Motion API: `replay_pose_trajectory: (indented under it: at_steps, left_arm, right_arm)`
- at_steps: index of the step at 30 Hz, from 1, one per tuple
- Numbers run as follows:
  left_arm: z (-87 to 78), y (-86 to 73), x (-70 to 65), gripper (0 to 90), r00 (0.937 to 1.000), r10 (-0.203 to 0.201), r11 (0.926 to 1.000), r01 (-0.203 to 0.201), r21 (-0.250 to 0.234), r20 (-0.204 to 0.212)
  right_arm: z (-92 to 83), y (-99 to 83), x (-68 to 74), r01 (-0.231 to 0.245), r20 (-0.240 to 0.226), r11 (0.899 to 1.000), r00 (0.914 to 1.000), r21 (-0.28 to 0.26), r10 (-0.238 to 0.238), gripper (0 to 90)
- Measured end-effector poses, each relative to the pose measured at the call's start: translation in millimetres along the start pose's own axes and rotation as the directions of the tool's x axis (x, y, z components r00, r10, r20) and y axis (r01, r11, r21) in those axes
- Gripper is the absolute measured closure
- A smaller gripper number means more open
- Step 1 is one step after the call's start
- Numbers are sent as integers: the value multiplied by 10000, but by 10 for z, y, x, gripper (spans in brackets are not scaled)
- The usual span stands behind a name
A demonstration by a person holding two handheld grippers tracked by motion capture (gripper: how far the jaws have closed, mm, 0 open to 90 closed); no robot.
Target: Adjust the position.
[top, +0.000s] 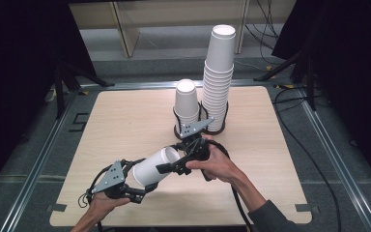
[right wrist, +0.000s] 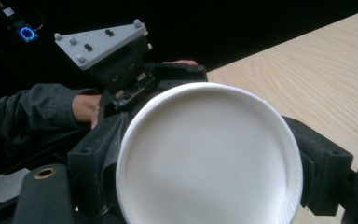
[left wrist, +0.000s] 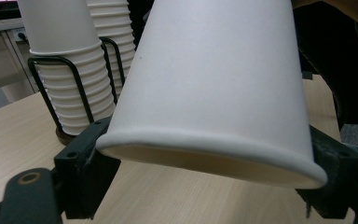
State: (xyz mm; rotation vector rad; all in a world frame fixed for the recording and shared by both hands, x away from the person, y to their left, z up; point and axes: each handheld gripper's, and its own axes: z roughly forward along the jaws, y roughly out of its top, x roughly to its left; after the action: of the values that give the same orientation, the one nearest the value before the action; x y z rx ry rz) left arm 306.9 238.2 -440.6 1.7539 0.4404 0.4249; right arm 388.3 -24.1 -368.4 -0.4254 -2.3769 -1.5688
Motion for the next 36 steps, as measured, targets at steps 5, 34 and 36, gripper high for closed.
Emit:
replay_pose_trajectory:
  at_steps: [5,34,36]
  left_arm:
    - [12,3,-14,179,9998,141,9993,-145,340,121]
    - [56,-19,-50,190,9953,914,9547,-965,2816,313]
    - [57,-19,-54,190,9951,941,9554,-985,2784,294]
  right_arm:
    - [-20,9,20,73,371,9994,9993,328,-85,162]
    - [254,111,356,2956,1152,7543,8912,5862,-4388,159]
    - [288,101,352,2972,1177,7326,8821,6123,-4562,160]
